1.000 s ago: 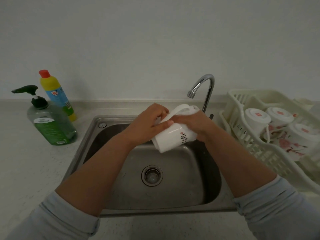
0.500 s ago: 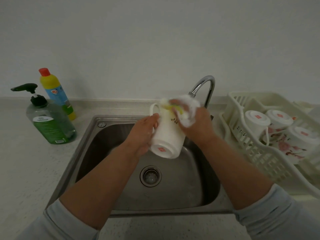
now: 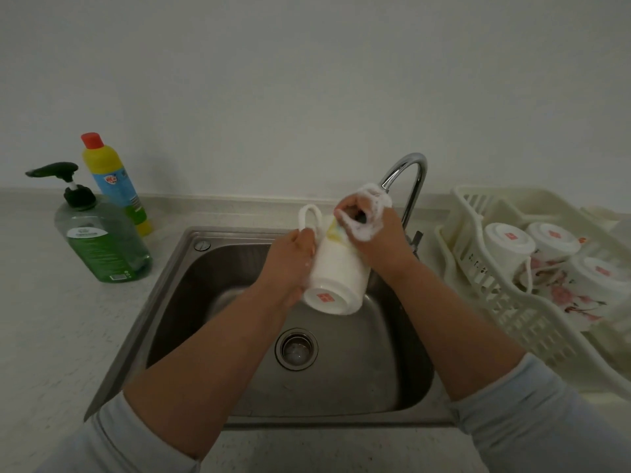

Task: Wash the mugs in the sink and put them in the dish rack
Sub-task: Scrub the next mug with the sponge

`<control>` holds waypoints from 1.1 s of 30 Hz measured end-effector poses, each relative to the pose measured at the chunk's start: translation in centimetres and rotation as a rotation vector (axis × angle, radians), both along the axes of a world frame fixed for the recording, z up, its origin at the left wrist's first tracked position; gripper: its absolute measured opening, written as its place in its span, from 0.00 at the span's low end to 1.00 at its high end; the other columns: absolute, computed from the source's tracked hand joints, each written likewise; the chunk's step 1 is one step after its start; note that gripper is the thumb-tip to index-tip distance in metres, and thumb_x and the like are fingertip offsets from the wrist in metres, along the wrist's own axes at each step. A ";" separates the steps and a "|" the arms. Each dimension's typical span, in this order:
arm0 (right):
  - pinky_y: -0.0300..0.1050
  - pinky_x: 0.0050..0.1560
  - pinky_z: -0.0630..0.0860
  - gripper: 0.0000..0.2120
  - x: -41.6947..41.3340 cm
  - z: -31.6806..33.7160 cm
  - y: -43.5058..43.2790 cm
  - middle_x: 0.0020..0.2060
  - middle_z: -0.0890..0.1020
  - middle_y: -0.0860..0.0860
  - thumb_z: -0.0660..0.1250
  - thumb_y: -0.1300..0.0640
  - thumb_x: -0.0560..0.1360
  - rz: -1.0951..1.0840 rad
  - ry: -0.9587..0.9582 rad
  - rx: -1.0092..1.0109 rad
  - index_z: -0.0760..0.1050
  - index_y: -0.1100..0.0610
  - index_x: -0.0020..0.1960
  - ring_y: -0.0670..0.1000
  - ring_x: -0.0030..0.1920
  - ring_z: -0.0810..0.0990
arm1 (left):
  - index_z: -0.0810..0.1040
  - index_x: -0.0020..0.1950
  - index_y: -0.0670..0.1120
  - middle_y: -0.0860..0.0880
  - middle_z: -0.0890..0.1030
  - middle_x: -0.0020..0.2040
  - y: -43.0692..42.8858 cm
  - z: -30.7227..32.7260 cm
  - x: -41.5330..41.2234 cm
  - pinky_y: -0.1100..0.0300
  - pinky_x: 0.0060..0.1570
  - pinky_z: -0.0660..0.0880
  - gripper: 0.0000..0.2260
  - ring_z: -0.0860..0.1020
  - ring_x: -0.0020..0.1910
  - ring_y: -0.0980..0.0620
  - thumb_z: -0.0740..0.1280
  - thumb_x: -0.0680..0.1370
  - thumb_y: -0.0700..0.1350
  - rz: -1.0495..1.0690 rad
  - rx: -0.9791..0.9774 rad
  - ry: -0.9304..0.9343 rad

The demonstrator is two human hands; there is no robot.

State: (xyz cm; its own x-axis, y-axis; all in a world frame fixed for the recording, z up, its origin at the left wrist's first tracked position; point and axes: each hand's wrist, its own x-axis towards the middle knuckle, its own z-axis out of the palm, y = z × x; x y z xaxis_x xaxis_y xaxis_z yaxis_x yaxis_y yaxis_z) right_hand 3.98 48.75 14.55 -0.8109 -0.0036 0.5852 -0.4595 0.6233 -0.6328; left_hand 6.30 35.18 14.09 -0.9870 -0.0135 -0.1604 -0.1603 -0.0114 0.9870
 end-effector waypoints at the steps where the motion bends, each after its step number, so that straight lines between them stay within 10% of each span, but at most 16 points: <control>1: 0.36 0.50 0.73 0.05 -0.3 -0.1 -0.2 0.45 0.74 0.51 0.69 0.58 0.72 -0.006 -0.033 0.021 0.79 0.60 0.44 0.46 0.45 0.75 | 0.68 0.35 0.44 0.47 0.73 0.32 0.2 0.1 0.0 0.61 0.29 0.67 0.12 0.71 0.30 0.51 0.56 0.79 0.41 0.003 0.014 -0.007; 7: 0.60 0.59 0.72 0.15 2.0 -2.2 -2.1 0.54 0.81 0.53 0.60 0.51 0.75 0.194 -0.042 0.181 0.79 0.56 0.56 0.55 0.56 0.78 | 0.74 0.39 0.42 0.46 0.77 0.34 -0.5 -0.1 -0.9 0.65 0.26 0.72 0.13 0.75 0.32 0.51 0.55 0.80 0.43 0.089 0.031 -0.044; 14: 0.50 0.62 0.74 0.08 0.9 -2.5 -1.2 0.55 0.78 0.43 0.68 0.57 0.71 0.142 -0.215 -0.333 0.79 0.51 0.50 0.46 0.56 0.78 | 0.71 0.36 0.45 0.45 0.75 0.35 0.6 -0.6 -0.4 0.66 0.26 0.69 0.13 0.73 0.31 0.51 0.56 0.80 0.42 0.101 -0.031 0.035; 17: 0.37 0.57 0.75 0.16 -0.1 -1.5 -1.5 0.52 0.76 0.44 0.67 0.67 0.72 0.054 -0.152 -0.229 0.71 0.65 0.59 0.38 0.51 0.78 | 0.72 0.35 0.45 0.44 0.76 0.36 0.9 0.1 -0.7 0.62 0.32 0.71 0.14 0.75 0.35 0.48 0.56 0.80 0.44 0.152 -0.050 0.119; 21: 0.48 0.57 0.77 0.13 2.0 -2.0 -2.8 0.53 0.79 0.55 0.65 0.58 0.72 0.118 -0.011 -0.030 0.75 0.61 0.55 0.53 0.55 0.79 | 0.77 0.40 0.42 0.38 0.80 0.40 0.4 0.2 -1.0 0.54 0.39 0.76 0.15 0.78 0.37 0.46 0.57 0.81 0.48 0.165 -0.023 0.176; 25: 0.44 0.65 0.71 0.19 0.9 -2.2 -1.6 0.57 0.75 0.51 0.65 0.50 0.69 0.060 0.005 -0.199 0.71 0.53 0.58 0.44 0.62 0.73 | 0.75 0.40 0.43 0.41 0.77 0.43 0.8 -0.3 -0.5 0.65 0.33 0.70 0.13 0.74 0.34 0.55 0.58 0.81 0.46 0.146 -0.112 0.286; 29: 0.48 0.70 0.65 0.16 -0.7 -0.4 -1.5 0.65 0.70 0.57 0.65 0.52 0.73 -0.093 -0.199 -0.125 0.77 0.58 0.58 0.55 0.67 0.68 | 0.74 0.38 0.47 0.49 0.76 0.36 1.1 -0.3 -0.4 0.66 0.33 0.69 0.13 0.73 0.35 0.53 0.57 0.81 0.46 0.162 -0.086 0.232; 33: 0.33 0.61 0.69 0.24 3.0 -2.0 -3.1 0.63 0.71 0.52 0.67 0.52 0.73 0.038 -0.365 -0.201 0.69 0.57 0.67 0.49 0.63 0.71 | 0.73 0.36 0.47 0.48 0.76 0.33 0.5 -0.1 -1.0 0.60 0.33 0.71 0.15 0.74 0.33 0.52 0.58 0.81 0.47 0.223 -0.001 0.198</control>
State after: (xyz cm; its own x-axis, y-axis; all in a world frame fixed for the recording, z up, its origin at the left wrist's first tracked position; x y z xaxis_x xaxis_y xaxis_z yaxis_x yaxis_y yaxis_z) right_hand 6.98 45.64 12.53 -0.9667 0.0473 0.2515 -0.2028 0.4577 -0.8657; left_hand 5.30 35.70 13.98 -0.9716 -0.2339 0.0349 0.0416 -0.0239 0.9988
